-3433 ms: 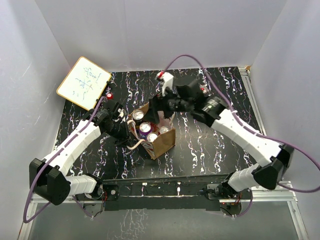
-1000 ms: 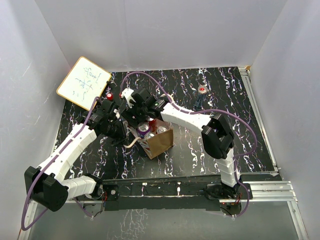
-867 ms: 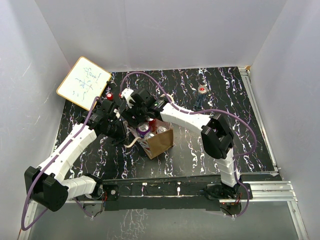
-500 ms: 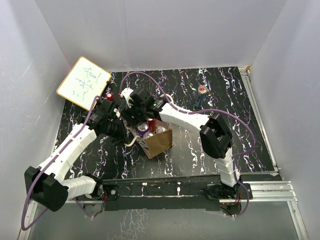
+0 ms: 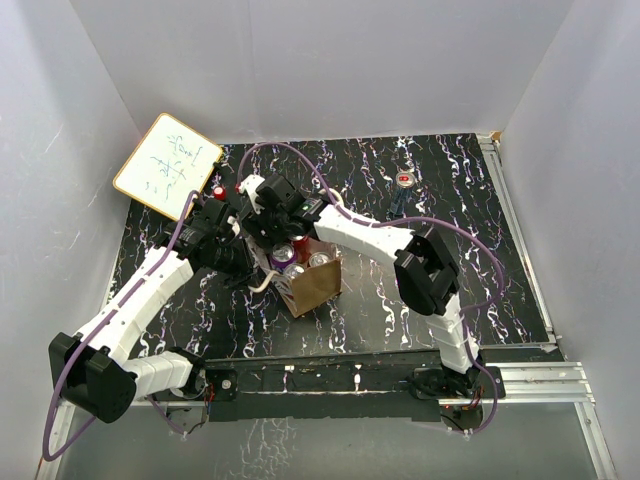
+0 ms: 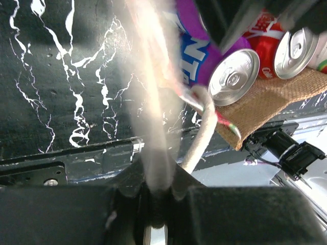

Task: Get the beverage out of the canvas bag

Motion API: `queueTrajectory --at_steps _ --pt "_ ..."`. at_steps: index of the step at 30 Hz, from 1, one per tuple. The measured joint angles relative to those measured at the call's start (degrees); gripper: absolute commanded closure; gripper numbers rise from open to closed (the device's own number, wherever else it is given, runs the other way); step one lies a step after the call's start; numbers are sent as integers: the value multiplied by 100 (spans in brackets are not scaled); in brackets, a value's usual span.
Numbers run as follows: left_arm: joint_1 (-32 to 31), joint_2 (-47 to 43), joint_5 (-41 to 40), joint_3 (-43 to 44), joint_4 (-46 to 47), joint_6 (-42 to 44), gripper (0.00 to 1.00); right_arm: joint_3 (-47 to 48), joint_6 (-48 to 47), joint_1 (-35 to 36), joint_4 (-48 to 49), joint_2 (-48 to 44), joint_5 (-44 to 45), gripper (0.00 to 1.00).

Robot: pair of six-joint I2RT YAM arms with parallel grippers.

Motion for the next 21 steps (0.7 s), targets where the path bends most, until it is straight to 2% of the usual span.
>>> queueTrajectory --at_steps 4,9,21 --pt "-11 0 28 0 -68 4 100 39 26 -26 -4 120 201 49" --pt "-11 -2 37 -24 -83 -4 100 52 120 -28 -24 125 249 61" --pt "-11 -33 101 -111 -70 -133 100 424 492 -39 -459 114 372 73"
